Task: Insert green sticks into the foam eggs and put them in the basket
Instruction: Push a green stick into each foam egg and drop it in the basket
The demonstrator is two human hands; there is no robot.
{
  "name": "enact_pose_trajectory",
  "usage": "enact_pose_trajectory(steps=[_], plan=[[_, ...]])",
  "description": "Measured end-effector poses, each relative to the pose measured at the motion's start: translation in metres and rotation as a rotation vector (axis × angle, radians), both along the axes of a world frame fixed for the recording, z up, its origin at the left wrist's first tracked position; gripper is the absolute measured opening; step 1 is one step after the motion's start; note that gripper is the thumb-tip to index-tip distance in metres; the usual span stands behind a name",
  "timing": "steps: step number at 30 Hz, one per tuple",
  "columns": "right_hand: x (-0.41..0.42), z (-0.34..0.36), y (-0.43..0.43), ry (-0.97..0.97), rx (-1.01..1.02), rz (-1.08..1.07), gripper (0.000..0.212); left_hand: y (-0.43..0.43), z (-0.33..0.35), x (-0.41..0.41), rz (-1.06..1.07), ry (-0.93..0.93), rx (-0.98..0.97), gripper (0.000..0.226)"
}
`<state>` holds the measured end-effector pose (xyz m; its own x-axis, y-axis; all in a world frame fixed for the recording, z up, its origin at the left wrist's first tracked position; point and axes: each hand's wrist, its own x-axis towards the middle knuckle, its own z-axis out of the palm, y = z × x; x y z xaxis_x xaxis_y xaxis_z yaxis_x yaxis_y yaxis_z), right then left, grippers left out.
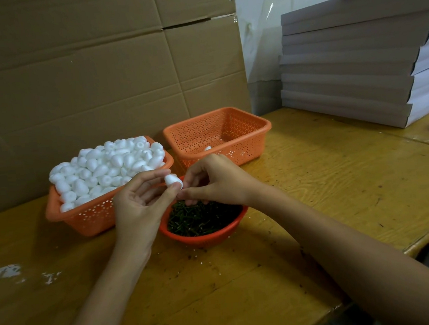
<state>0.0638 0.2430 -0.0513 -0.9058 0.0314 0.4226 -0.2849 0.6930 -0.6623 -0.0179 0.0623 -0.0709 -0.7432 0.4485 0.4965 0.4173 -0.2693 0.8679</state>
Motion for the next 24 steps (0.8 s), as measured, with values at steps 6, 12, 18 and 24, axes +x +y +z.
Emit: enact_pose_trajectory(steps=[6,12,18,24], plan=[[0.0007,0.0005,0.0001,0.000,0.005,-0.002,0.016,-0.0003,-0.0009,-0.0017,-0.008,0.005,-0.010,0.029],[0.0011,0.0008,-0.0006,0.001,-0.004,-0.005,0.016,-0.0001,-0.0016,-0.0017,-0.024,0.024,-0.018,0.029],[0.0006,-0.0002,-0.0008,0.005,-0.021,-0.006,0.016,0.0000,-0.0024,-0.0019,-0.047,0.007,0.004,0.027],[0.0017,0.0011,-0.0014,0.011,-0.018,-0.017,0.016,0.0003,-0.0037,-0.0040,-0.064,0.003,0.009,0.025]])
